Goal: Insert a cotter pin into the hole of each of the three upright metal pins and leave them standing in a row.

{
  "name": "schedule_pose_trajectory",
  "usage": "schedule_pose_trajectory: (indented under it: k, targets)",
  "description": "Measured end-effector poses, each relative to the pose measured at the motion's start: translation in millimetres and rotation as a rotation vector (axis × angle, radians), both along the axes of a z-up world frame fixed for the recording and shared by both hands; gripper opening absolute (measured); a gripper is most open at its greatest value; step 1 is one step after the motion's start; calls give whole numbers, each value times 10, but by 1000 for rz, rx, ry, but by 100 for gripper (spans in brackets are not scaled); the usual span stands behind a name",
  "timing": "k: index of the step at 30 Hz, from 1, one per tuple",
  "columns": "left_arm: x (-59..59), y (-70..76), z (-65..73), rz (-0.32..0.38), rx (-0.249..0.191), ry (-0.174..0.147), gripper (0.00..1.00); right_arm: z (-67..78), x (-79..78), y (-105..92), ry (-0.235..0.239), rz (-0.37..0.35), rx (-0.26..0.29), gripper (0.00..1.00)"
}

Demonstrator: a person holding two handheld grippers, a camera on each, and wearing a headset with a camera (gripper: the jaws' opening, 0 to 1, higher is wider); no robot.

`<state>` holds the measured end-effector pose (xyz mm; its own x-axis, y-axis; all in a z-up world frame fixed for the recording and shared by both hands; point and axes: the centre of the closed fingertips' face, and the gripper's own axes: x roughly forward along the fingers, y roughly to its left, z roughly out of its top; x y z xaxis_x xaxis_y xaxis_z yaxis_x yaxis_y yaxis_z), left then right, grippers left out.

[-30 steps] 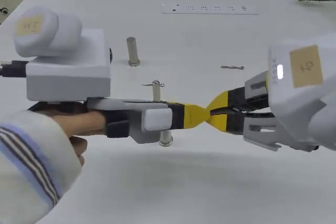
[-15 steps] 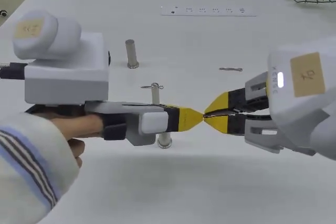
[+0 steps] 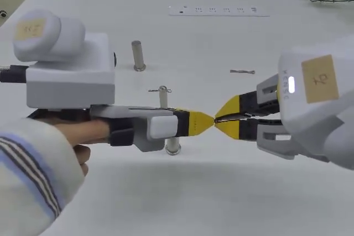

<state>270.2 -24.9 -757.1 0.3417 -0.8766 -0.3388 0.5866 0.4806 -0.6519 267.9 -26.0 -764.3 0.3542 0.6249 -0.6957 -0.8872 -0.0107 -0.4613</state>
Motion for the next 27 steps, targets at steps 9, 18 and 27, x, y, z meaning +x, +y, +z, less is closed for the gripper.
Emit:
schedule_pose_trajectory:
  k: [9, 18, 27]
  targets:
    - [-9, 8, -6, -2, 18, -7, 1, 8, -21, 0, -8, 10, -8, 3]
    - [-22, 10, 1, -5, 40, -13, 0, 22, -36, 9, -32, 63, -9, 4]
    - [-55, 58, 1, -9, 34, -11, 0, 53, -8, 0, -1, 28, 44, 16]
